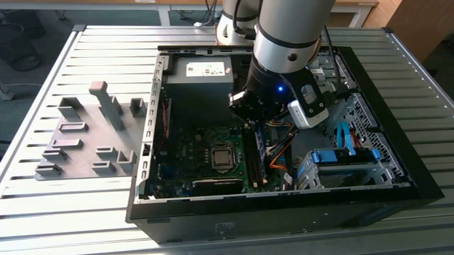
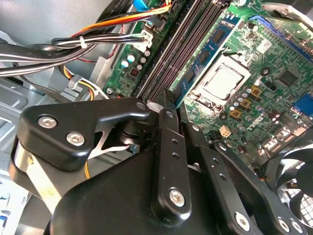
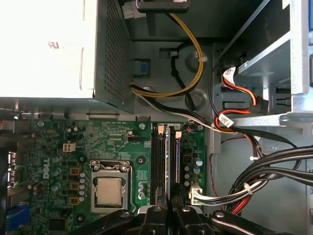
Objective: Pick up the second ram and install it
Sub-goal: 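Insert the second ram into the second slot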
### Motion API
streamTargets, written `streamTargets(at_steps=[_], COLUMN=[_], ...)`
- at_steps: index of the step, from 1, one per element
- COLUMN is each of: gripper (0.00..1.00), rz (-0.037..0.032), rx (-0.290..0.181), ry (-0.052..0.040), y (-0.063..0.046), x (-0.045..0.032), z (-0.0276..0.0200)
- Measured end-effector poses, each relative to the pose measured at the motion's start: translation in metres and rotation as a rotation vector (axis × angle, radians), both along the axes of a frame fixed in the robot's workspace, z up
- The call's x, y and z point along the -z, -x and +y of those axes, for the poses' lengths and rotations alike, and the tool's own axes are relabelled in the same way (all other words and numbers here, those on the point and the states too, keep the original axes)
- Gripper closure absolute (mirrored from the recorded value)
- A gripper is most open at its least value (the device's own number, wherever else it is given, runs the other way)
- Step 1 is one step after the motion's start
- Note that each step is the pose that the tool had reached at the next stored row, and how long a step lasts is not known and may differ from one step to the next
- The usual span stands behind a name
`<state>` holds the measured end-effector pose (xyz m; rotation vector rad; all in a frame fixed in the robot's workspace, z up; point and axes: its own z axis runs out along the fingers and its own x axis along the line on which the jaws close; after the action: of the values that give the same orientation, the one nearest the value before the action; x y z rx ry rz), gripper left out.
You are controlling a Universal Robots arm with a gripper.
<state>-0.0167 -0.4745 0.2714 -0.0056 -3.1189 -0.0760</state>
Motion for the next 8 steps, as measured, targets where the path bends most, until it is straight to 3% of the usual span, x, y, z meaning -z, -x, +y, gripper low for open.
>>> streamTargets(at_steps=[4, 8], gripper=[0.86, 0.86], rz=[-0.0002, -0.0001], rx=[0.000, 0.000], ry=[-0.0002, 0.0000], y=[0.0009, 0.0023], x=[0.0020, 0.0089], z=[0.0000, -0.0008])
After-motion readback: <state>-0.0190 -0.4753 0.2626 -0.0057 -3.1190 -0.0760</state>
